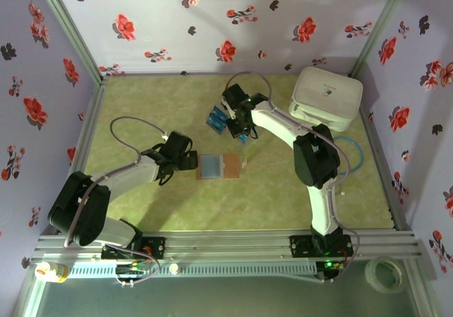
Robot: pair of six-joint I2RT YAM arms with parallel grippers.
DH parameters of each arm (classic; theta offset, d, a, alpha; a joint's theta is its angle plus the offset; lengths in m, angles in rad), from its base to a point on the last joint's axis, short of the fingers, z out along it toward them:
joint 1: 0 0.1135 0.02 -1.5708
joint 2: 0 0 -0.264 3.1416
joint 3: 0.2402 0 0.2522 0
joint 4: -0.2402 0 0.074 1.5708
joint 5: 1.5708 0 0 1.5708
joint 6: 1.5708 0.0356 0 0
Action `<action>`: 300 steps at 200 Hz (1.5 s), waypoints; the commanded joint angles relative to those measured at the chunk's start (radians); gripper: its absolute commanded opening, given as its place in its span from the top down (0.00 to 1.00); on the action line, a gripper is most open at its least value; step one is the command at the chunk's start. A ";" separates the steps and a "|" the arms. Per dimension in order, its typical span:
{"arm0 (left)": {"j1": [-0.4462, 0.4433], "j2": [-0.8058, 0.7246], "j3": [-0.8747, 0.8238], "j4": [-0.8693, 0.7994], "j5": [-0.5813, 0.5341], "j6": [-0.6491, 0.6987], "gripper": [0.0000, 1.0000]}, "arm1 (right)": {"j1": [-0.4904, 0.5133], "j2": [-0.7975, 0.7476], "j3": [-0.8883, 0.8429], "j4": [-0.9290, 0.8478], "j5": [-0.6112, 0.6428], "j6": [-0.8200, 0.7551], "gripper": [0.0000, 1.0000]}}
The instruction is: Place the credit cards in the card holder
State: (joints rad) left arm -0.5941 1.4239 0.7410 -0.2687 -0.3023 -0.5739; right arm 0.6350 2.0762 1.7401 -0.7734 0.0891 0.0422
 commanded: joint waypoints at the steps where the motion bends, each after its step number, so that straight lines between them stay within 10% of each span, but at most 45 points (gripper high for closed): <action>1: 0.009 -0.003 -0.006 0.002 0.004 -0.013 0.00 | -0.003 0.009 0.012 -0.006 -0.075 -0.070 1.00; 131: 0.005 -0.036 0.049 -0.058 0.035 0.083 0.00 | 0.000 -0.207 -0.038 0.012 -0.243 0.004 1.00; 300: -0.166 0.114 0.101 -0.050 -0.079 0.175 0.00 | -0.012 -0.538 -1.044 1.256 -0.402 0.868 1.00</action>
State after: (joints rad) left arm -0.7479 1.5169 0.8230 -0.3149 -0.3248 -0.4248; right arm 0.6281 1.5501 0.7532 0.2382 -0.3126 0.7738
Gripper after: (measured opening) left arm 0.997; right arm 0.040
